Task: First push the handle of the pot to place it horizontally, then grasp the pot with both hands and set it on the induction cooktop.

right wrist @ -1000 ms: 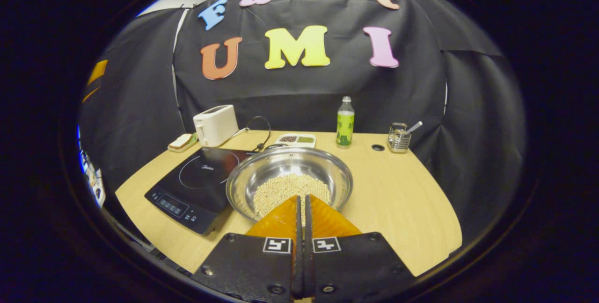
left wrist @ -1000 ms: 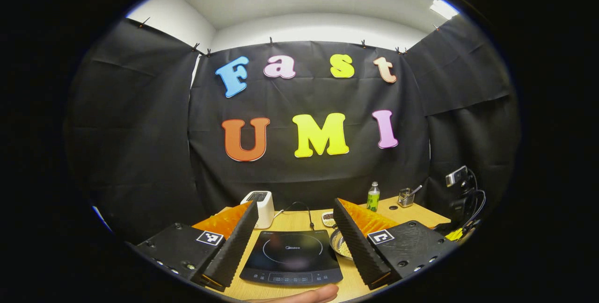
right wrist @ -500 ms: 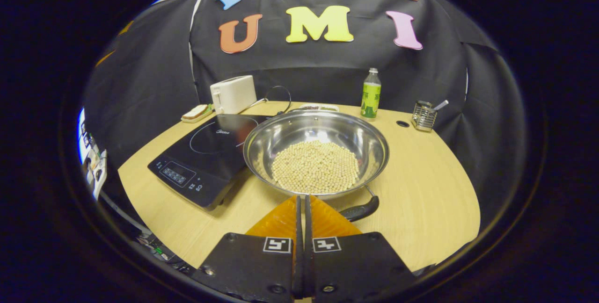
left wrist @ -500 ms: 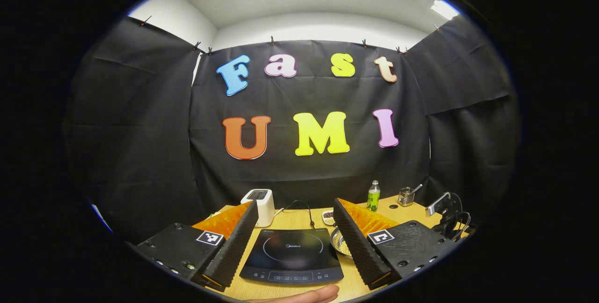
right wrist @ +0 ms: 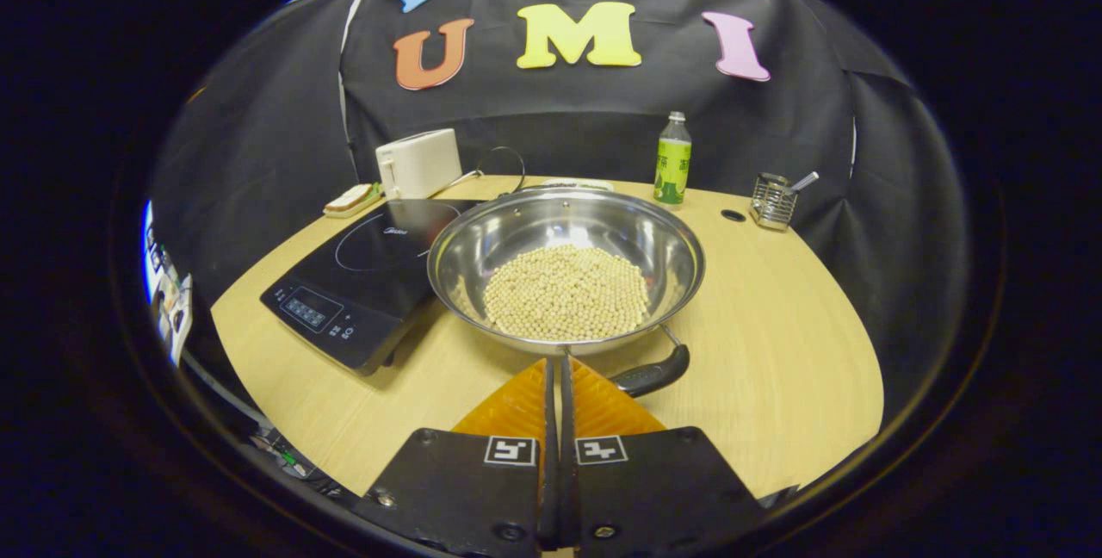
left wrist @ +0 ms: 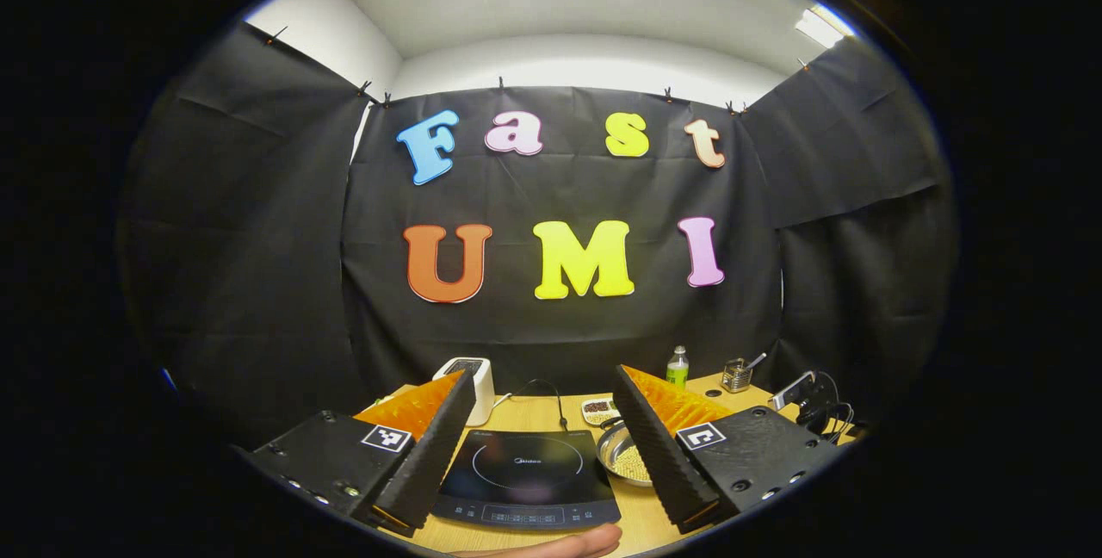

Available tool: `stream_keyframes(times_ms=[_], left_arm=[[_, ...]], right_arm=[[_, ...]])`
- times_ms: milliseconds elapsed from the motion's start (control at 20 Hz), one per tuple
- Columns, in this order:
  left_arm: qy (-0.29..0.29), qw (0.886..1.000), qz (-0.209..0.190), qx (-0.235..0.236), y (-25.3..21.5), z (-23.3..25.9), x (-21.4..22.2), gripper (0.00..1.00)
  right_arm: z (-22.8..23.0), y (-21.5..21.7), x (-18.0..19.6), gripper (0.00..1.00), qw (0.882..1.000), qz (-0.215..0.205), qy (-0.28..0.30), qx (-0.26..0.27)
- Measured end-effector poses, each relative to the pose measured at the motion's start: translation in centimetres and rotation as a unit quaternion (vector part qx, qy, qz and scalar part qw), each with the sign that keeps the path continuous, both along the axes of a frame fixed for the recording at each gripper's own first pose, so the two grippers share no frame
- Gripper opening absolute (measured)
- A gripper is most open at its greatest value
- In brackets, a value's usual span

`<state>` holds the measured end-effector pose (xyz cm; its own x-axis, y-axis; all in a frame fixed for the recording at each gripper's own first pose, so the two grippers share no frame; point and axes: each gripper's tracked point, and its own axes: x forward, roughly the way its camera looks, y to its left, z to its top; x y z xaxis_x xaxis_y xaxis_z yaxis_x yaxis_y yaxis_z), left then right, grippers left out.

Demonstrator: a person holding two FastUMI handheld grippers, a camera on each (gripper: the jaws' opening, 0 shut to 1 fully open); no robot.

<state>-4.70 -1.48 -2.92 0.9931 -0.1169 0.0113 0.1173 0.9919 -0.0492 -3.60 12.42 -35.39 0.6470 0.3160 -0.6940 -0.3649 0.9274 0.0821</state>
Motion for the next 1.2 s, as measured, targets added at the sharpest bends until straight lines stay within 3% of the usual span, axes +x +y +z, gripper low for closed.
stream_keyframes(times_ms=[750, 950, 1100, 1200], left_arm=[[0.003, 0.999, 0.042, -0.006, 0.6, 1.2, 2.3, 0.95], [0.002, 0.999, 0.034, -0.002, -0.6, 1.8, 3.7, 0.96], [-0.011, 0.998, 0.064, -0.021, 0.2, 2.8, 4.6, 0.96], [-0.020, 0.997, 0.062, -0.032, -0.3, 3.2, 5.2, 0.95]], right_arm=[[-0.5, -4.3, 3.3, 0.04, 1.000, -0.020, 0.011, -0.011], [-0.6, -5.4, 4.3, 0.00, 1.000, -0.023, 0.016, -0.002], [-1.0, -6.1, 5.3, 0.04, 0.999, -0.027, 0.021, -0.001], [-1.3, -6.7, 6.0, 0.04, 0.999, -0.029, 0.025, -0.003]])
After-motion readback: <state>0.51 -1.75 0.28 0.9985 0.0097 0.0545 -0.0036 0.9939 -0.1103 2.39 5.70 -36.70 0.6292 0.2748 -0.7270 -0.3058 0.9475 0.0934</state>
